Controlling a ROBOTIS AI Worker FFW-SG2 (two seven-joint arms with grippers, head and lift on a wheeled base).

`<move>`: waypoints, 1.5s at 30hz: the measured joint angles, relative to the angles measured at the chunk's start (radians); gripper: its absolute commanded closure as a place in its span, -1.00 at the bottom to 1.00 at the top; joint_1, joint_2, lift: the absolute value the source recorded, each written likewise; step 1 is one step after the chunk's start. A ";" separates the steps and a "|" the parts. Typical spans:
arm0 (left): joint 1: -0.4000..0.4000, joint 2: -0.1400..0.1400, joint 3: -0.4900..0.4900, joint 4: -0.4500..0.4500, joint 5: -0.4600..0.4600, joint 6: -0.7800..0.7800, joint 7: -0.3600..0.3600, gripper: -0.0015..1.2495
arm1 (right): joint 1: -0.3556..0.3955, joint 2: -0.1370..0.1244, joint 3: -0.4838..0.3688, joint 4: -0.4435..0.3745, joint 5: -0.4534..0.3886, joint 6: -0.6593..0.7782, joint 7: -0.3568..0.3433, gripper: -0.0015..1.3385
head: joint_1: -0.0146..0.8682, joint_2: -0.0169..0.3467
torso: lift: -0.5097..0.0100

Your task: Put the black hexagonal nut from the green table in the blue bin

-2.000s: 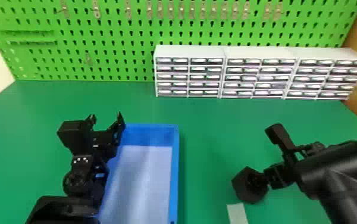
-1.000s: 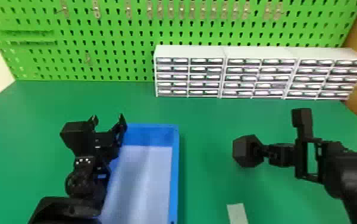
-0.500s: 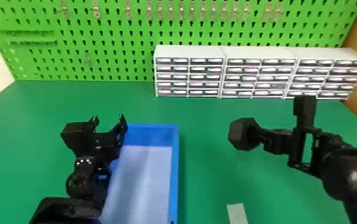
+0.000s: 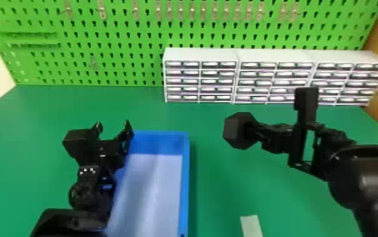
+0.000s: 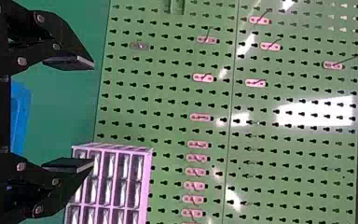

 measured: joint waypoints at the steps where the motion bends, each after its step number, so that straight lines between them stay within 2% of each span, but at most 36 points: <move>1: 0.000 0.000 0.000 0.000 0.000 -0.001 0.000 -0.19 | -0.002 -0.001 0.011 -0.001 -0.008 -0.001 -0.003 0.44 | 0.52 -0.59 | 0.59; 19: 0.000 0.000 0.010 0.000 0.000 -0.004 0.003 -0.19 | -0.046 -0.013 0.183 0.008 -0.095 0.005 -0.037 0.44 | 0.52 -0.59 | 0.59; 39: -0.004 0.000 0.023 0.000 -0.002 -0.006 0.006 -0.19 | -0.126 -0.043 0.421 0.082 -0.242 -0.002 -0.043 0.44 | 0.52 -0.59 | 0.59; 45: -0.004 0.000 0.027 -0.001 -0.002 -0.008 0.006 -0.19 | -0.144 -0.046 0.469 0.096 -0.264 -0.003 -0.043 0.44 | 0.52 -0.59 | 0.59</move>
